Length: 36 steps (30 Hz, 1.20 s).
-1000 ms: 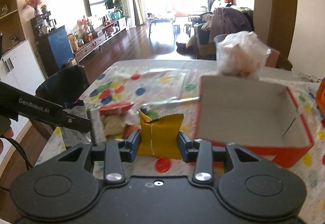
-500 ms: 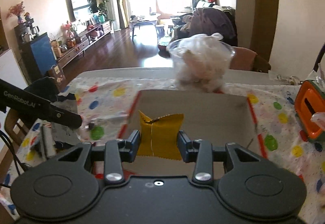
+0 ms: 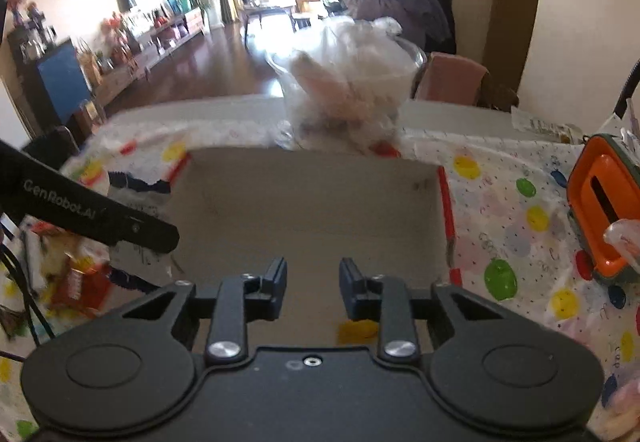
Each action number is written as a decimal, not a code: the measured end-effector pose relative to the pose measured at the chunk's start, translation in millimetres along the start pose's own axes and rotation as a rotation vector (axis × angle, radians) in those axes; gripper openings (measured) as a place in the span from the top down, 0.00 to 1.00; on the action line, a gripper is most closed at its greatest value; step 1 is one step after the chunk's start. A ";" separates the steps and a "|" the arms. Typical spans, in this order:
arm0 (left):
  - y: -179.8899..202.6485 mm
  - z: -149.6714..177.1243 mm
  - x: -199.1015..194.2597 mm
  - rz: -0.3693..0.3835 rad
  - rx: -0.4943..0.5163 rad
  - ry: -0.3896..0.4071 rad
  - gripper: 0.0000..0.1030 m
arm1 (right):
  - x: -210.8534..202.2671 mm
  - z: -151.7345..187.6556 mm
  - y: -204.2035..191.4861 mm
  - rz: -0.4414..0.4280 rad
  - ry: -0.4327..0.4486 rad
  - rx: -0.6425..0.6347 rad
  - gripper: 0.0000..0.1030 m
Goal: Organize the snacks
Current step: 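Carry the biscuit packet into the box with the left tool while the right tool drops the yellow packet there, then open the left gripper to release the biscuit packet into the box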
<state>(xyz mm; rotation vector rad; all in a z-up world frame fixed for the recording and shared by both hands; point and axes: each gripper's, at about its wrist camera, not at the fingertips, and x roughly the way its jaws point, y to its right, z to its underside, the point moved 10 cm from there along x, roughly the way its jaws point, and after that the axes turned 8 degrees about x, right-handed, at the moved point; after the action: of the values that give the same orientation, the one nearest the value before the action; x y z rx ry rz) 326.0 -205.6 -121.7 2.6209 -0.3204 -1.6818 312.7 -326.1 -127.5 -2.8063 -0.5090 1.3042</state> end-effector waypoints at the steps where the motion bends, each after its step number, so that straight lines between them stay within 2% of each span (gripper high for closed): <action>1: 2.6 -0.2 6.3 0.000 0.003 -0.011 0.53 | 3.3 0.3 2.2 -0.007 -0.009 -0.002 0.72; 10: 22.2 2.3 64.5 -0.035 0.078 -0.126 0.53 | 20.5 18.2 18.9 -0.024 -0.087 -0.003 0.68; 19: 25.9 11.0 82.0 -0.059 0.086 -0.170 0.53 | 27.0 27.0 18.6 -0.054 -0.113 -0.024 0.66; 25: 25.1 9.5 76.8 -0.061 0.070 -0.140 0.49 | 28.2 25.2 22.3 -0.065 -0.114 -0.015 0.63; 36: 21.0 9.0 40.9 -0.051 0.068 -0.038 0.48 | 10.6 20.5 13.6 -0.078 -0.074 0.010 0.55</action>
<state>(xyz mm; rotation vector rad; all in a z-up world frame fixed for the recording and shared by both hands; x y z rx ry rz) 330.8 -232.4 -159.8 2.6703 -0.3200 -1.7694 307.8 -338.5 -150.6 -2.7091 -0.6057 1.3952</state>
